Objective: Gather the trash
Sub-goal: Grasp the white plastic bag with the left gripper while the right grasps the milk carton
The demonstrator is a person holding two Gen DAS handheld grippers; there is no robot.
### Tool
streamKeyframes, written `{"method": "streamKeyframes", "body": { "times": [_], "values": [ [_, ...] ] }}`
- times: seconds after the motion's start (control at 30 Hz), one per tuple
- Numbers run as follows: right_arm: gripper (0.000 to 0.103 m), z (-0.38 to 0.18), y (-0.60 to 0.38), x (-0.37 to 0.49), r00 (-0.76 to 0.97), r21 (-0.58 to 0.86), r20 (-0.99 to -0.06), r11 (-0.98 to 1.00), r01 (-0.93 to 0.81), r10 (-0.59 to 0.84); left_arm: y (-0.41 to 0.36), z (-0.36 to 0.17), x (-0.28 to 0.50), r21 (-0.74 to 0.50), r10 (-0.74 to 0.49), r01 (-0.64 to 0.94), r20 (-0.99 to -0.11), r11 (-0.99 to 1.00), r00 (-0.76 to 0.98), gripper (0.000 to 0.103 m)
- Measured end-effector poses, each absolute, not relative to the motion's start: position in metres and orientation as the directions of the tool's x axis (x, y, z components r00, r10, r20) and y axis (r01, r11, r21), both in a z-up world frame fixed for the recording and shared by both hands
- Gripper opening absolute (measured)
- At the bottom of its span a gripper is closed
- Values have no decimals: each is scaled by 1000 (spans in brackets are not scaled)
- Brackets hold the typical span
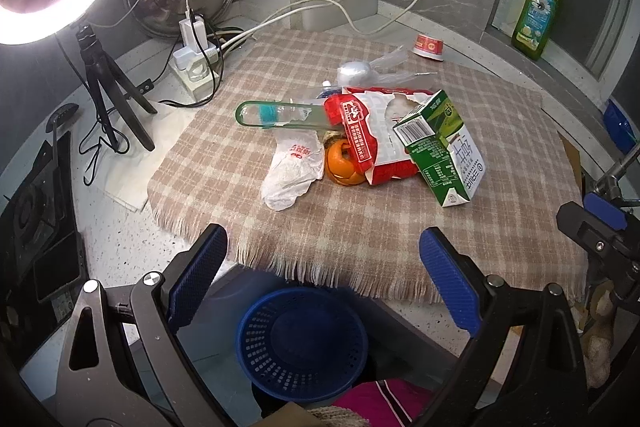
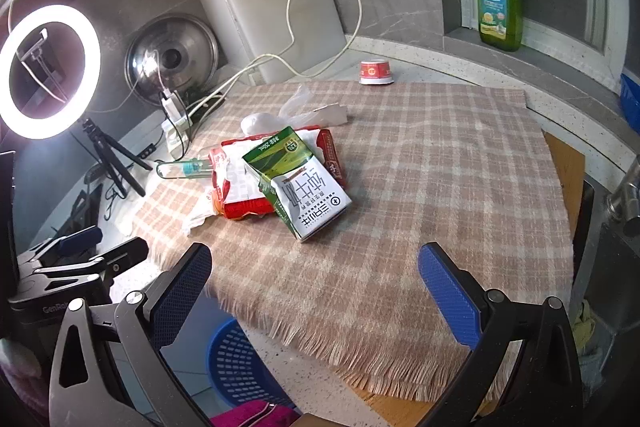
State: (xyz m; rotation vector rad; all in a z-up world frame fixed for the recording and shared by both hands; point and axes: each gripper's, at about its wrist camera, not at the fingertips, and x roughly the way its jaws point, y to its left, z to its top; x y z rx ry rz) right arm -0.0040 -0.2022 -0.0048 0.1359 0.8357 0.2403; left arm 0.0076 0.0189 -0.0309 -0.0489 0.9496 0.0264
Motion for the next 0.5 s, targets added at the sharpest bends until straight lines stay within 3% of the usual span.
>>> {"method": "streamKeyframes", "body": {
  "times": [0.13,0.33,0.5],
  "values": [
    [102,-11,-199,9,620,200,-734,961,-193,278,34,-41,21,-76,-29,-64,-839,995,544,98],
    [102,-21,-188,32,599,139,-757,960,-244,262,56,-54,37,-139,-61,-117,-860,983,506,87],
    [102,-33,-180,55,573,93,-782,954,-285,247,61,-54,49,-157,-80,-114,-862,981,500,84]
  ]
}}
